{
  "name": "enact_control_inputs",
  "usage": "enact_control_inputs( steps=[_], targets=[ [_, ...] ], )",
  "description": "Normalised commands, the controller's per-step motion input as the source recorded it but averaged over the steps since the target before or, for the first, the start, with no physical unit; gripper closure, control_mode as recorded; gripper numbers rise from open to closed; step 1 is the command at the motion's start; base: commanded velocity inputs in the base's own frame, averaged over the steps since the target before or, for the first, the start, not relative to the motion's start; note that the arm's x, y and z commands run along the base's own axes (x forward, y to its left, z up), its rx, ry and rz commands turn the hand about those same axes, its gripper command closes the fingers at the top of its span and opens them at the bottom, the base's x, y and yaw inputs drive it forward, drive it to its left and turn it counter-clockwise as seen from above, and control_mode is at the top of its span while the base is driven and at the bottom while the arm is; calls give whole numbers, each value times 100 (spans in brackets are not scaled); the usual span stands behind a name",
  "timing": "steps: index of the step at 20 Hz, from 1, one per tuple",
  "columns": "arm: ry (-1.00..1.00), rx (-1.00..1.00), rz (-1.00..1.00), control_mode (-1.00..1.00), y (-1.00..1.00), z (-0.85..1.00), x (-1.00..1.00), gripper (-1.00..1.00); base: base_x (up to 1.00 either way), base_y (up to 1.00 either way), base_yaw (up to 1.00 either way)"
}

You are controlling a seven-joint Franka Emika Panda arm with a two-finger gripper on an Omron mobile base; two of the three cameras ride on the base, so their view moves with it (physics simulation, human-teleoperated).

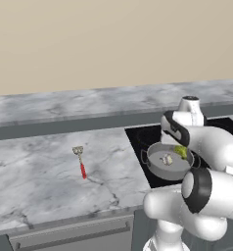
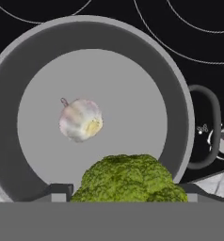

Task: Put the garlic and broccoli in the pot. Retrieve the spatula and lightly stir the vegetables in the pot.

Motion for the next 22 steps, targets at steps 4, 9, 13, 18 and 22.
enact_control_inputs(
  steps=[4,9,13,18,22],
  targets=[
    [0,-11,-6,-100,-11,-28,7,100,0,0,0],
    [0,-3,-7,-100,-6,-33,3,100,0,0,0],
    [0,0,-9,-100,-7,-32,22,100,0,0,0],
    [0,0,-9,-100,-5,-27,20,100,0,0,0],
    [1,0,-10,-100,-2,-28,24,100,0,0,0]
  ],
)
